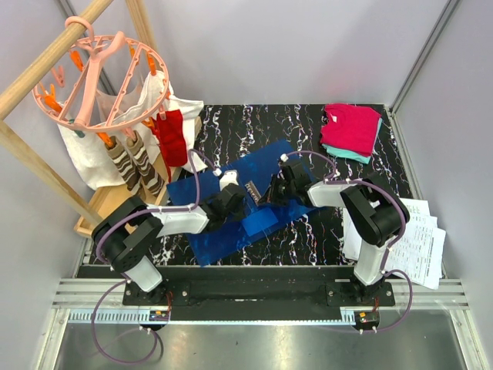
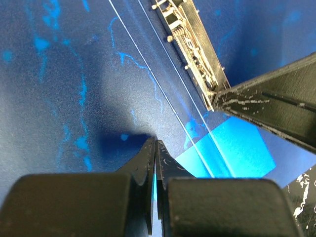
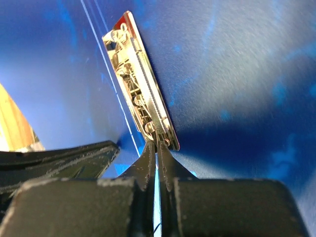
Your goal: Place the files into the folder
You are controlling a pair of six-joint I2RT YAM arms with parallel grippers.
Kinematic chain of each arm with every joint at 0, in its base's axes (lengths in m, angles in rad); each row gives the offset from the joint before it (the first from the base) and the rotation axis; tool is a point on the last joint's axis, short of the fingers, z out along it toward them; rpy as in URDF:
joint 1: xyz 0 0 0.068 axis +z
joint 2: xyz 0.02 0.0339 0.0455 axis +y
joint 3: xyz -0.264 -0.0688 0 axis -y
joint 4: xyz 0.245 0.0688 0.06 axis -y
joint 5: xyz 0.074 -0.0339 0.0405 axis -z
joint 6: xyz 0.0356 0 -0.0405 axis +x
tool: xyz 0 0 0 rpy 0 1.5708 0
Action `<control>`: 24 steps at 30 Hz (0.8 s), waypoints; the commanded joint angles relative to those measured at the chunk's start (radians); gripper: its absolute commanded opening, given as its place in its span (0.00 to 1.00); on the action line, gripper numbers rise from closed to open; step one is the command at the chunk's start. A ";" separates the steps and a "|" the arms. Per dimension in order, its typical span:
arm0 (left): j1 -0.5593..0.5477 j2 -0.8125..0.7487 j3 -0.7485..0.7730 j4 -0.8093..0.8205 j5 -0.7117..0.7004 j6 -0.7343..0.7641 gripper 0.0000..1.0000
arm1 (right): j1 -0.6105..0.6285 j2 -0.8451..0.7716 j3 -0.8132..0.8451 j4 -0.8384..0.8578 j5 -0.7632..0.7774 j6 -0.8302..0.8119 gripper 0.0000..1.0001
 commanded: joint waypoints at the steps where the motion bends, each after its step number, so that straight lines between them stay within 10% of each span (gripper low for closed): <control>1: -0.001 0.021 -0.056 -0.100 -0.025 0.017 0.00 | -0.010 0.048 -0.061 -0.151 0.267 -0.107 0.00; 10: -0.001 0.021 -0.054 -0.097 0.013 0.036 0.00 | -0.010 -0.023 0.021 0.023 -0.074 -0.012 0.00; 24: -0.001 -0.062 -0.019 -0.170 0.036 0.098 0.00 | -0.002 0.138 -0.031 -0.085 0.207 -0.041 0.00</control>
